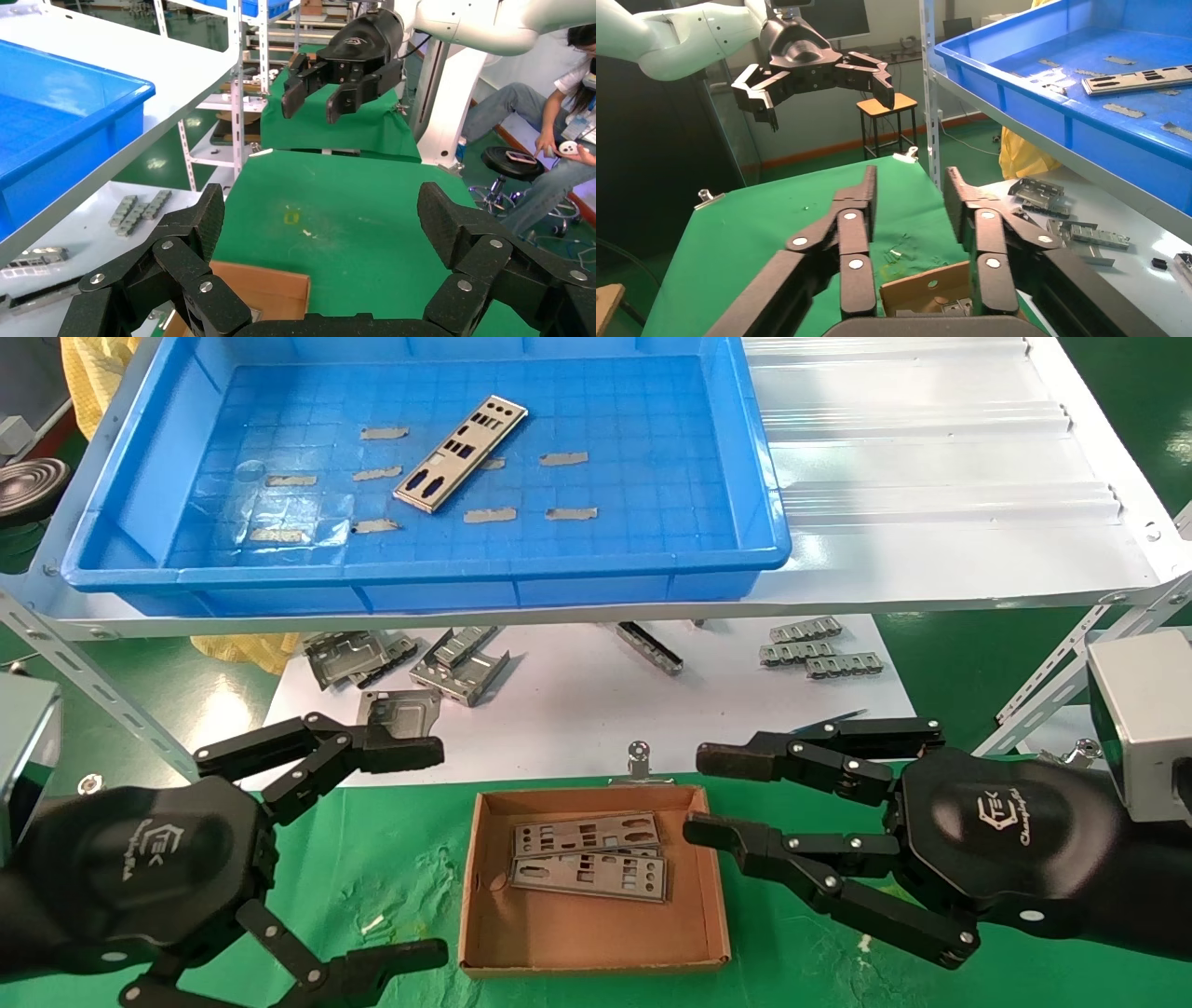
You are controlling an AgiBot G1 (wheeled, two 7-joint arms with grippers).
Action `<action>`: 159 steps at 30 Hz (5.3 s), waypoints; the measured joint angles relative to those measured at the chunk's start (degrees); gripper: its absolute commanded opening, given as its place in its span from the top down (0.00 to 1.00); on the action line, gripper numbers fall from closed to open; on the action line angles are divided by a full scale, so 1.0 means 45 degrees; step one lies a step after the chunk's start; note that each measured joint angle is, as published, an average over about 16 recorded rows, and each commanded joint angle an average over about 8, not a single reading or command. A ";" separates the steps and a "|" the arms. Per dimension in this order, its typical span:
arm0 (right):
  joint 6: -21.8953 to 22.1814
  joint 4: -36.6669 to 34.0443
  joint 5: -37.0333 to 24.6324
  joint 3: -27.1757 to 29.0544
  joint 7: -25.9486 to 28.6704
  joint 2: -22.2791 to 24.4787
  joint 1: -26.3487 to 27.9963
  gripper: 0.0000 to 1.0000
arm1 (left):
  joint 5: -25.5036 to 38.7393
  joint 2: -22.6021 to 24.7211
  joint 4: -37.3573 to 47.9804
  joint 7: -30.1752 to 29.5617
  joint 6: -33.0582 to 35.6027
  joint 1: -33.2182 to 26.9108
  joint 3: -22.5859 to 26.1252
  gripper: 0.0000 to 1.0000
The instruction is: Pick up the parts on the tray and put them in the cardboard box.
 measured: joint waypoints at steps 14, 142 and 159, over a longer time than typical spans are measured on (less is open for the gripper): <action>0.0000 0.0000 0.0000 0.0000 0.0000 0.0000 0.0000 1.00 | 0.0000 0.0000 0.0000 0.0000 0.0000 0.0000 0.0000 0.00; 0.0000 0.0000 0.0000 0.0000 0.0000 0.0000 0.0001 0.00 | 0.7468 0.8358 1.6017 0.2637 -0.7390 -1.2067 0.3369 1.00; 0.0000 0.0000 0.0001 0.0000 0.0000 0.0000 0.0001 0.00 | 0.6637 0.6315 1.4823 0.3730 -0.0561 -1.1958 0.3050 1.00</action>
